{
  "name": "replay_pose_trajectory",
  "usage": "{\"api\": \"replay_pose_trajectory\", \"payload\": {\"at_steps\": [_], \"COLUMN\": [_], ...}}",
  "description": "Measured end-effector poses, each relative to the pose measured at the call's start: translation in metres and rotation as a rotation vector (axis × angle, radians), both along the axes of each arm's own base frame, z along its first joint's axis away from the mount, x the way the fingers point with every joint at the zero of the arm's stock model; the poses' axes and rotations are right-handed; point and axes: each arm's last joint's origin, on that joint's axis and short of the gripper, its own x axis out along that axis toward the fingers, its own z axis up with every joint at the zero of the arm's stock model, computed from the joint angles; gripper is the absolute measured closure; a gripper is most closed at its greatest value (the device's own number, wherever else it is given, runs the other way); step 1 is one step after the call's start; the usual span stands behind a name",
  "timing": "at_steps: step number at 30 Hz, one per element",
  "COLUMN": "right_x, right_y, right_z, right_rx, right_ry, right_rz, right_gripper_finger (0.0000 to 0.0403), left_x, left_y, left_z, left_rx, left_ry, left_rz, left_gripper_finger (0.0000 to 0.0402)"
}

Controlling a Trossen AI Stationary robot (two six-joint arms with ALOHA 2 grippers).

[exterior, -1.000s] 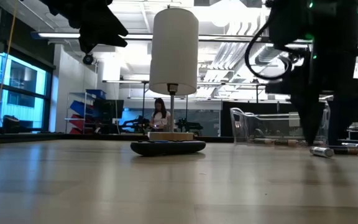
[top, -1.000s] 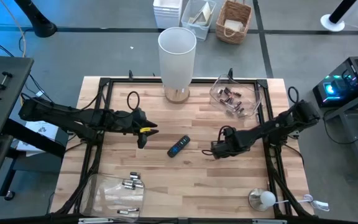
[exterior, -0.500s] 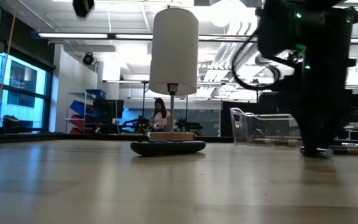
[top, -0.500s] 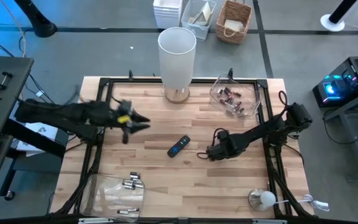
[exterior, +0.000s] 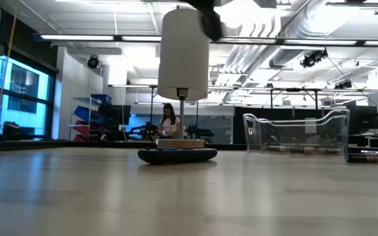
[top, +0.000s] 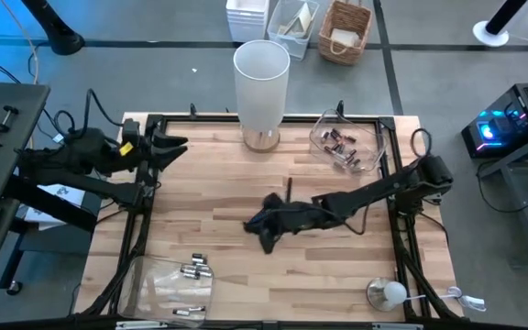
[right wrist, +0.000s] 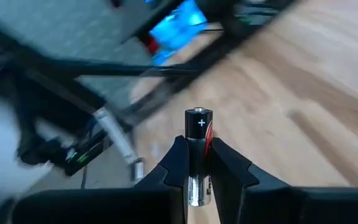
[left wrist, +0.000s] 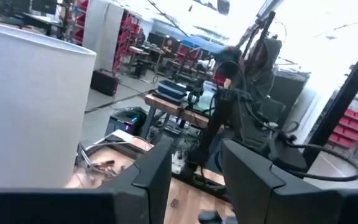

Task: Sort batteries
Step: Put the silver battery into the bottom transparent bin, then put the black battery into the top transparent bin

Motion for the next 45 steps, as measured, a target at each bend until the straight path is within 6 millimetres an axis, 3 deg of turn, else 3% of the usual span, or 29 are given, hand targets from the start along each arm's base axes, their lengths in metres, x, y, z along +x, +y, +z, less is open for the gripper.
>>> {"api": "replay_pose_trajectory", "payload": {"at_steps": [5, 8, 16, 20, 23, 30, 36, 41, 45], "right_x": [0.042, 0.069, 0.126, 0.148, 0.158, 0.156, 0.139, 0.106, 0.083], "right_y": [0.017, 0.029, 0.052, 0.061, 0.062, 0.050, 0.032, 0.001, -0.025], "right_z": [0.016, 0.015, -0.004, -0.028, -0.029, -0.011, 0.022, 0.037, 0.036], "right_rx": [-0.090, -0.124, -0.152, -0.081, -0.004, -0.116, -0.240, -0.442, -0.441], "right_ry": [-0.089, -0.128, -0.214, -0.208, -0.215, -0.063, -0.002, 0.321, 0.593], "right_rz": [0.199, 0.309, 0.519, 0.629, 0.667, 0.631, 0.604, 0.458, 0.393], "right_gripper_finger": [0.0368, 0.0368, 0.0367, 0.0364, 0.0358, 0.0295, 0.0256, 0.0256, 0.0257], "left_x": [0.004, 0.009, 0.019, 0.021, 0.021, 0.021, 0.021, 0.020, 0.020], "left_y": [0.000, -0.001, -0.002, -0.003, -0.002, -0.002, -0.002, -0.001, -0.001], "left_z": [-0.001, -0.003, -0.007, -0.007, -0.007, -0.007, -0.007, -0.006, -0.005], "left_rx": [-0.023, -0.045, -0.086, -0.085, -0.086, -0.088, -0.060, -0.036, -0.037], "left_ry": [0.007, 0.020, 0.040, 0.047, 0.046, 0.046, 0.052, 0.049, 0.035], "left_rz": [0.003, 0.002, 0.002, 0.003, 0.005, 0.005, 0.025, 0.039, 0.039], "left_gripper_finger": [0.0273, 0.0273, 0.0273, 0.0273, 0.0273, 0.0273, 0.0273, 0.0273, 0.0273]}}
